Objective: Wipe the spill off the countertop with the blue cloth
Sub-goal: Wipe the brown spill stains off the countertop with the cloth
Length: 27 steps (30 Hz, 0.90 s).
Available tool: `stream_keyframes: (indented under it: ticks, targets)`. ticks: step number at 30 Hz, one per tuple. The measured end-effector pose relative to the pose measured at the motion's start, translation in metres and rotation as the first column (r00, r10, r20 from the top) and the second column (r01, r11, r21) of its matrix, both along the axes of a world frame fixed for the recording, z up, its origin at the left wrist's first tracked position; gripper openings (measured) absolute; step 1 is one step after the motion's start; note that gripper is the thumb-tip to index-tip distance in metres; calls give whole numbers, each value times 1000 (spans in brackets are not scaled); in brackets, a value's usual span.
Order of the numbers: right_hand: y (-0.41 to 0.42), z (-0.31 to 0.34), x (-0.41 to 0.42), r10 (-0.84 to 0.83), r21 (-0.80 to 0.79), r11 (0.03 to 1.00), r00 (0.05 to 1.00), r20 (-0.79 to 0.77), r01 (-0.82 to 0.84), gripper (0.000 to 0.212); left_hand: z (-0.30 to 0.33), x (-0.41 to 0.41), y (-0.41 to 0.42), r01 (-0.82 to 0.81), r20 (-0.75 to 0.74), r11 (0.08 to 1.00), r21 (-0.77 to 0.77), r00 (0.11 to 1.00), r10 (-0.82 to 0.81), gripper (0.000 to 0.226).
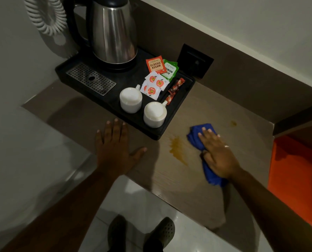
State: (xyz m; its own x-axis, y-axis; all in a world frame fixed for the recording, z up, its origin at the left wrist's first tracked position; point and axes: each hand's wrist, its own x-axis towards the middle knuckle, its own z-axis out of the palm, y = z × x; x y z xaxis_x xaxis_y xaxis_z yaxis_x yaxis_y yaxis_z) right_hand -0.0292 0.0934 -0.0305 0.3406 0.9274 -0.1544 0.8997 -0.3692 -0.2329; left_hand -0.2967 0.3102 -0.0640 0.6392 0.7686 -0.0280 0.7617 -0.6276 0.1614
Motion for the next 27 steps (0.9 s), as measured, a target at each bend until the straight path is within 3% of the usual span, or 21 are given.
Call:
stream_keyframes:
  ticks: [2, 4, 6, 7, 9, 11, 13, 14, 16, 18, 20, 22, 24, 26, 27]
  targets:
    - [8, 0, 22, -184, -7, 983, 983, 6, 184, 63, -2, 0, 1, 2, 2, 1000, 5, 1000, -2, 109]
    - [43, -2, 24, -425, 10, 905, 905, 19, 425, 60, -4, -1, 1, 12, 7, 1000, 9, 1000, -12, 108]
    - [76, -4, 2, -520, 25, 854, 854, 36, 519, 60, -5, -1, 1, 20, 16, 1000, 14, 1000, -20, 107]
    - [83, -5, -14, -468, 39, 884, 883, 31, 466, 61, -6, -1, 1, 21, 21, 1000, 16, 1000, -21, 107]
    - [68, -8, -45, -172, 33, 985, 985, 30, 171, 62, -5, -1, 1, 22, 30, 1000, 8, 999, -23, 107]
    - [28, -3, -51, 136, -26, 990, 990, 29, -135, 64, -4, -1, 2, 21, 28, 1000, 0, 999, -21, 108]
    - [-3, 2, -24, 219, -33, 975, 976, 8, -219, 65, -4, -2, 1, 21, 31, 1000, -7, 999, -21, 108]
    - [-11, 4, -7, 149, -38, 988, 989, 17, -149, 65, -4, -2, 1, 22, 36, 1000, -13, 999, -21, 107]
    - [-4, 5, 15, -142, -27, 989, 990, 23, 143, 63, -5, -2, 1, 17, 46, 1000, -3, 999, -17, 106]
    - [29, -1, 10, -421, 17, 907, 906, 52, 421, 62, -5, -1, 1, 17, 49, 1000, 6, 999, -17, 105]
    - [60, -5, -21, -531, 41, 847, 847, 23, 530, 59, -4, -1, 0, 23, 49, 1000, 11, 999, -24, 105]
    - [69, -9, -63, -399, 76, 913, 916, -31, 400, 62, -3, -1, 1, 25, 44, 1000, 6, 999, -25, 107]
    - [44, -11, -97, -105, 50, 993, 994, 19, 104, 66, -1, 0, 2, 19, 37, 1000, -10, 999, -18, 110]
    - [3, -5, -91, 88, 11, 996, 996, -6, -88, 67, 1, -1, 3, 16, 27, 1000, -25, 1000, -15, 112]
    - [-18, -2, -77, 99, 19, 995, 995, -24, -98, 67, 2, -1, 2, 17, 23, 999, -31, 1000, -17, 112]
